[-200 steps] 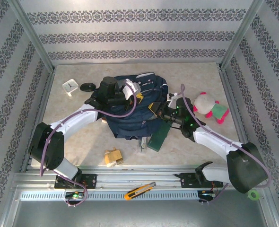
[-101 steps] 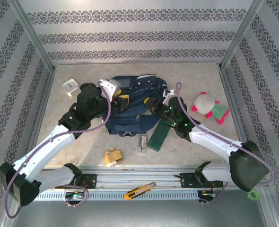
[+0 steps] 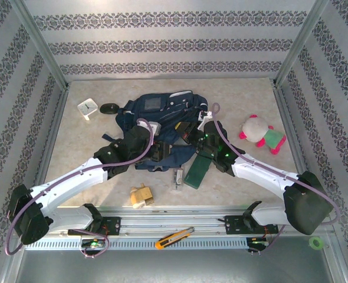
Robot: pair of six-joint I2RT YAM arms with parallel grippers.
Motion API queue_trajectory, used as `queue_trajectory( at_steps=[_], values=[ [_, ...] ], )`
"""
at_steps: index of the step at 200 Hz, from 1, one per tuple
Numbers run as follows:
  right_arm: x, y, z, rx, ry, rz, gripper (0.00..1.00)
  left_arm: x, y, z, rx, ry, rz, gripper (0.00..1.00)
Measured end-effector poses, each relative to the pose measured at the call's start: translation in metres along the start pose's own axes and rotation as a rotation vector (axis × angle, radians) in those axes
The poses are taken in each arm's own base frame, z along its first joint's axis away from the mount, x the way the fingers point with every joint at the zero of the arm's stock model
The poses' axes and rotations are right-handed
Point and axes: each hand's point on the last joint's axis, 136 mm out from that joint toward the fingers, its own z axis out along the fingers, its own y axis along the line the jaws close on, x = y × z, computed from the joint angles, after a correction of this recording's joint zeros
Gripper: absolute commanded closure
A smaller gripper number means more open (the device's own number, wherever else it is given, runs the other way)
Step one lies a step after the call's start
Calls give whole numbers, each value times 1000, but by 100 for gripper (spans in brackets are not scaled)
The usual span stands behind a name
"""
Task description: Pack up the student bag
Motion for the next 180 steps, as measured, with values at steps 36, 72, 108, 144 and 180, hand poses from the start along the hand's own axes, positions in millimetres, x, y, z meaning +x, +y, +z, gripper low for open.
queue_trajectory(
  at_steps=[36, 72, 108, 144, 180],
  values=[
    [-3, -4, 0, 21, -26, -11, 100, 6, -9, -2, 13, 22, -16, 59],
    [-2, -3, 0, 31, -52, 19, 100, 14, -14, -14, -46, 45, 7, 60],
    [-1, 0, 1, 30, -63, 29, 100, 10, -9, -23, -128, 18, 9, 59],
    [0, 1, 1, 32, -73, 27, 100, 14, 3, -16, -194, 25, 7, 58],
    [4, 12, 5, 21, -64, 21, 100, 18, 7, -6, -222, 45, 10, 57]
  ],
)
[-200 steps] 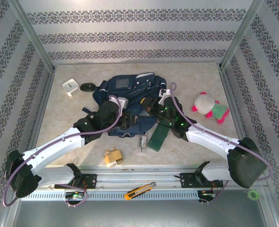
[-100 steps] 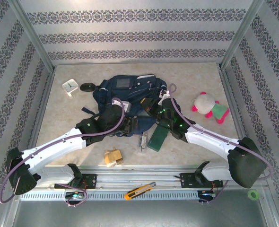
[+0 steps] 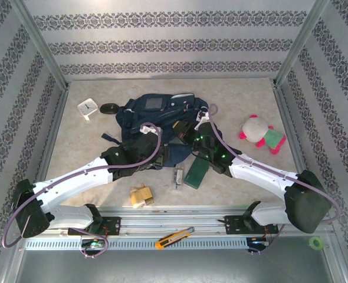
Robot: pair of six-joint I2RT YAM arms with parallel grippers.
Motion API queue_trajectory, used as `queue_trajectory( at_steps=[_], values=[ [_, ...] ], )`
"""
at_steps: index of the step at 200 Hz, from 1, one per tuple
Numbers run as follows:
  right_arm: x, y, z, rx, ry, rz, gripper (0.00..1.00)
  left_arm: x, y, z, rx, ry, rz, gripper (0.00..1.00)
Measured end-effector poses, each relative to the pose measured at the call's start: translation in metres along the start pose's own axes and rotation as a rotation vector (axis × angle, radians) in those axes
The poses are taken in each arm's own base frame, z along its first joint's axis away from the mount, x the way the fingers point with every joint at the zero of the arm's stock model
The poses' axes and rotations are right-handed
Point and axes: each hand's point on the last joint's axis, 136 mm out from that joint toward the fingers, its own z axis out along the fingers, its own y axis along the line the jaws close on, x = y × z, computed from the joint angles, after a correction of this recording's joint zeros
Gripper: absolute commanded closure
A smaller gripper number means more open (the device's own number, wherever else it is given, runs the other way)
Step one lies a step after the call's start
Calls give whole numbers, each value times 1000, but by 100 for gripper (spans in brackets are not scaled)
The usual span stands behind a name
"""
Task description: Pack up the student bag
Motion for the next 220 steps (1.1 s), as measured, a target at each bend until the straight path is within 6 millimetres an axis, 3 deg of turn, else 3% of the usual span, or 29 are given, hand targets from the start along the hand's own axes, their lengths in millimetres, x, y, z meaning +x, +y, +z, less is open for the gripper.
queue_trajectory(
  at_steps=[47, 76, 120, 220],
  values=[
    [7, 8, 6, -4, 9, -6, 100, -7, -1, 5, -23, -12, -9, 70],
    [11, 16, 8, -11, 18, -10, 100, -12, 3, 6, -55, -36, -21, 100],
    [14, 7, 8, 26, 34, -37, 100, -13, 6, 6, -60, -36, -61, 100],
    [21, -2, 4, 42, 102, -80, 100, -8, 13, 2, 121, 93, -282, 100]
  ],
)
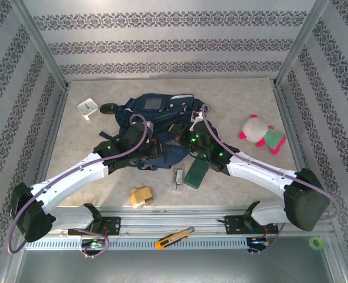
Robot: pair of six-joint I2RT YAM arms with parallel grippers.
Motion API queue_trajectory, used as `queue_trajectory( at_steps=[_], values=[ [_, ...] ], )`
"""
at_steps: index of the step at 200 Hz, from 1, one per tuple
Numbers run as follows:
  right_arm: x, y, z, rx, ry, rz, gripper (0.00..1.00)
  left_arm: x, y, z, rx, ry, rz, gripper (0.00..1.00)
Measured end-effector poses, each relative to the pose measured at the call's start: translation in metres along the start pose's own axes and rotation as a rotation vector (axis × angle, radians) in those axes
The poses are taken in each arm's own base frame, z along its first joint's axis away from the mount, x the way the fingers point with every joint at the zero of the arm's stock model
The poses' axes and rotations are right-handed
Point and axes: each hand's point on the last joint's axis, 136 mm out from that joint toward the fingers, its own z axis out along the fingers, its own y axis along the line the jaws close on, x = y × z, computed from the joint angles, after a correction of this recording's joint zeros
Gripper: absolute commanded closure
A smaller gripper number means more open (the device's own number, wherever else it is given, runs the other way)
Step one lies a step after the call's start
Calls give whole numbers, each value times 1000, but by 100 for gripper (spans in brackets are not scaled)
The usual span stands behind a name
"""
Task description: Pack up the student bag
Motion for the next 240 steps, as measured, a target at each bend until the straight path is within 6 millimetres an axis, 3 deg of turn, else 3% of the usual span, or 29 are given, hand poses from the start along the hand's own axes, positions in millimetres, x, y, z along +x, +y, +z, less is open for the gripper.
queue_trajectory(
  at_steps=[27, 64, 142, 186, 209, 240],
  values=[
    [0, -1, 0, -8, 31, -4, 100, 3, 3, 0, -5, 18, 52, 100],
    [-1, -3, -3, -21, 72, -17, 100, 5, 22, -3, -93, 31, 188, 100],
    [3, 0, -8, -60, 146, -45, 100, -10, 55, -16, -283, 12, 439, 100],
    [-13, -6, -21, -62, 163, -54, 100, -24, 80, -27, -312, -14, 414, 100],
    [-14, -6, -25, -70, 179, -71, 100, -25, 72, -28, -228, -23, 335, 100],
    [-6, -5, -24, -80, 209, -100, 100, -14, 60, -14, -107, -1, 147, 100]
  ],
)
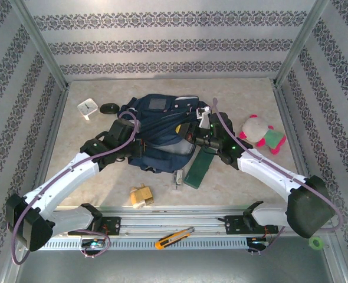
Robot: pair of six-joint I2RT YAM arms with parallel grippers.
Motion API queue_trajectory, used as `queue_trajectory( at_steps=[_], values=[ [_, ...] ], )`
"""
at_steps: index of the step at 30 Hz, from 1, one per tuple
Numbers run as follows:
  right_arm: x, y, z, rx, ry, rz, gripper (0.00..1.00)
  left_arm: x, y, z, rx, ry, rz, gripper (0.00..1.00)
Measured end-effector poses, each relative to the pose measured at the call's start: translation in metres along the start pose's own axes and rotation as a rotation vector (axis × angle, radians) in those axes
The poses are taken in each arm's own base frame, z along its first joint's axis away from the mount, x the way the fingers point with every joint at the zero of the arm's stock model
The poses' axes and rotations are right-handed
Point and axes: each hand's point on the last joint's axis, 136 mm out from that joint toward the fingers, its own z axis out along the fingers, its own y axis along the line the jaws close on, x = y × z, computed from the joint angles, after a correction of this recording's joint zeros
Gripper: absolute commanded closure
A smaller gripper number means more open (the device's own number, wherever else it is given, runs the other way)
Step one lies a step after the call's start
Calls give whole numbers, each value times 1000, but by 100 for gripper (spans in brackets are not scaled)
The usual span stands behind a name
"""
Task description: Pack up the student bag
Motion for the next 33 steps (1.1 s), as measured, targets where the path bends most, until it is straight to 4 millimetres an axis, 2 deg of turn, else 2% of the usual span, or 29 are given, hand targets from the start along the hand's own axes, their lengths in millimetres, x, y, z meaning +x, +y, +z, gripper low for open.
queue_trajectory(
  at_steps=[4, 10, 14, 19, 26, 30, 33],
  values=[
    [5, 0, 2, 0, 17, -31, 100, 10, -3, 9, 50, 33, -139, 100],
    [2, -4, -1, -5, 28, -55, 100, 5, 3, 8, 80, 46, -216, 100],
    [0, -10, -7, -9, 48, -51, 100, 1, 17, 2, 22, 34, -143, 100],
    [2, -9, -11, -31, 75, -55, 100, -4, 29, -4, -56, 14, 3, 100],
    [-1, -4, -17, -62, 85, -54, 100, -8, 46, 0, -153, 9, 155, 100],
    [-4, -4, -19, -65, 78, -41, 100, -9, 42, 2, -126, 5, 175, 100],
    [-2, -6, -17, -49, 77, -79, 100, -14, 22, 9, 7, -24, -19, 100]
  ],
)
